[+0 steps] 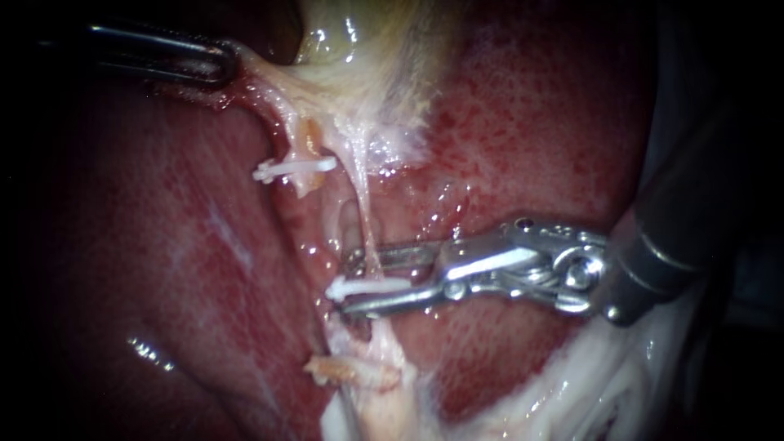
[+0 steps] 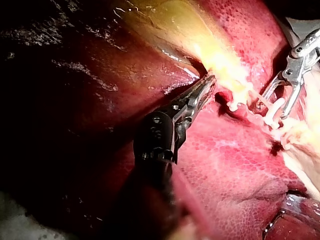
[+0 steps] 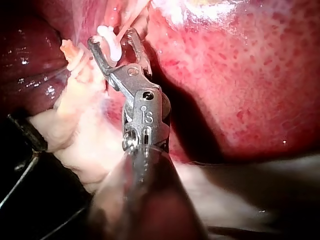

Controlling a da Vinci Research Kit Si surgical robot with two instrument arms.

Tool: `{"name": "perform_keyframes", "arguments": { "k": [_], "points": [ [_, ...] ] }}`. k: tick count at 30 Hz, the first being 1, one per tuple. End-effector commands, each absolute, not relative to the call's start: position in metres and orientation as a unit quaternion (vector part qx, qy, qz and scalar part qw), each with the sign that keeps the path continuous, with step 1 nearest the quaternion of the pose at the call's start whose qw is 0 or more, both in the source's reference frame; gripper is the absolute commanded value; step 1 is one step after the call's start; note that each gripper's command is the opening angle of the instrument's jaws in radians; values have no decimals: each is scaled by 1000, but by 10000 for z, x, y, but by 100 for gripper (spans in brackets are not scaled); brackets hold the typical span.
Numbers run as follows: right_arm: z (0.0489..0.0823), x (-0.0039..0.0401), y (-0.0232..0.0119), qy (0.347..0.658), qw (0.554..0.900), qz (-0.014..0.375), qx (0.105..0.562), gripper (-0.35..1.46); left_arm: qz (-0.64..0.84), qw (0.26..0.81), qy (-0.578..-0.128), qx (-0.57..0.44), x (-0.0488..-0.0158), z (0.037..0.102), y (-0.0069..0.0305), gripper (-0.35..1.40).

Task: Going back second clip right tube

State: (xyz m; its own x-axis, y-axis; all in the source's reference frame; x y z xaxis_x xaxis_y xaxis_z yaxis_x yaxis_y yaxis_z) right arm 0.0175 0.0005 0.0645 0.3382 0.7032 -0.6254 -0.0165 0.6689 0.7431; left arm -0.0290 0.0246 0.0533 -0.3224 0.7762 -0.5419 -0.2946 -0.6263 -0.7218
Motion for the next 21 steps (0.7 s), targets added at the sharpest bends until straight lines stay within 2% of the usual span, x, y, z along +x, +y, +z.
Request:
{"name": "perform_keyframes", "arguments": {
  "k": [1, 4, 9, 15, 21],
  "points": [
    [643, 172, 6, 526, 751, 236, 322, 50, 771, 347, -258, -467, -290, 533, 247, -35],
    [637, 157, 3, 535, 760, 211, 304, 50, 771, 347, -258, -467, -289, 533, 247, -35],
    [614, 122, 5, 549, 787, 153, 234, 50, 772, 347, -257, -467, -287, 534, 247, -35],
    [585, 84, 22, 527, 824, 92, 185, 50, 772, 347, -257, -467, -287, 535, 247, -35],
    [579, 64, 27, 519, 833, 80, 172, 50, 772, 347, -257, -467, -287, 538, 248, -35]
  ]
}}
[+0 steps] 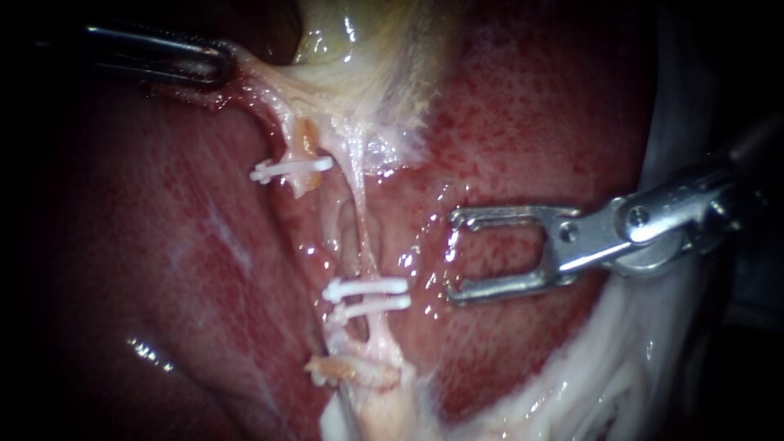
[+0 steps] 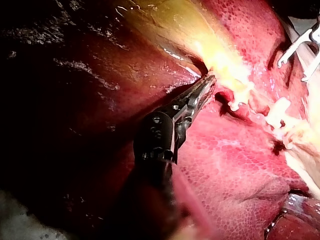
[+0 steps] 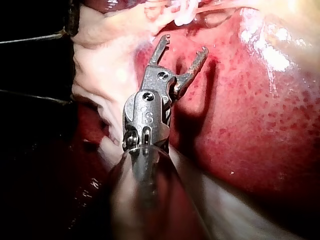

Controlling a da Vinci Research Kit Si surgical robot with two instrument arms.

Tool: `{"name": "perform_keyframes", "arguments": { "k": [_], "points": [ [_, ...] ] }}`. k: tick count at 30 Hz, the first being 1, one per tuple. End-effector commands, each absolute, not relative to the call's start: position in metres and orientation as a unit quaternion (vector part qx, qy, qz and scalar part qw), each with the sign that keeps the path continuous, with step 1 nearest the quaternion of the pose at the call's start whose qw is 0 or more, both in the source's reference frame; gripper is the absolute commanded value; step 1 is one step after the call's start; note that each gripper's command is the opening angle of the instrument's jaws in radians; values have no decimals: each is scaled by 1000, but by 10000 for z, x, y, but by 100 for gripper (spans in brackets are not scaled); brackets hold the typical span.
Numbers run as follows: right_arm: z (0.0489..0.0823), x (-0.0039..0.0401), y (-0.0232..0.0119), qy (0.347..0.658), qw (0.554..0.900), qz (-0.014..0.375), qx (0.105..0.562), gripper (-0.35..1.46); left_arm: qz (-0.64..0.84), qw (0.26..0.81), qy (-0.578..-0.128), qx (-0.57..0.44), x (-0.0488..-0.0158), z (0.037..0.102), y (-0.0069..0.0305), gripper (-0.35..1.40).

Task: Going back second clip right tube

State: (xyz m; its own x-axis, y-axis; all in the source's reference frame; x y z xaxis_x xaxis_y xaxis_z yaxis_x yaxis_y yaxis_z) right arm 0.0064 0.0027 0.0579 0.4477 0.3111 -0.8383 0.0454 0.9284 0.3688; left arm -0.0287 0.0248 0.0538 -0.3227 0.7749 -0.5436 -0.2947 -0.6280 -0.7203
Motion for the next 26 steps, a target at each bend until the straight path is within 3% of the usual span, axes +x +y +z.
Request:
{"name": "perform_keyframes", "arguments": {
  "k": [1, 15, 26],
  "points": [
    [579, 63, 27, 520, 833, 78, 171, 50, 772, 347, -256, -467, -288, 540, 247, -35],
    [577, 53, 26, 518, 834, 70, 174, 50, 778, 337, -262, -462, -326, 594, 220, -35],
    [572, 53, 27, 520, 832, 67, 181, 50, 777, 337, -263, -462, -324, 590, 221, -35]
  ]
}}
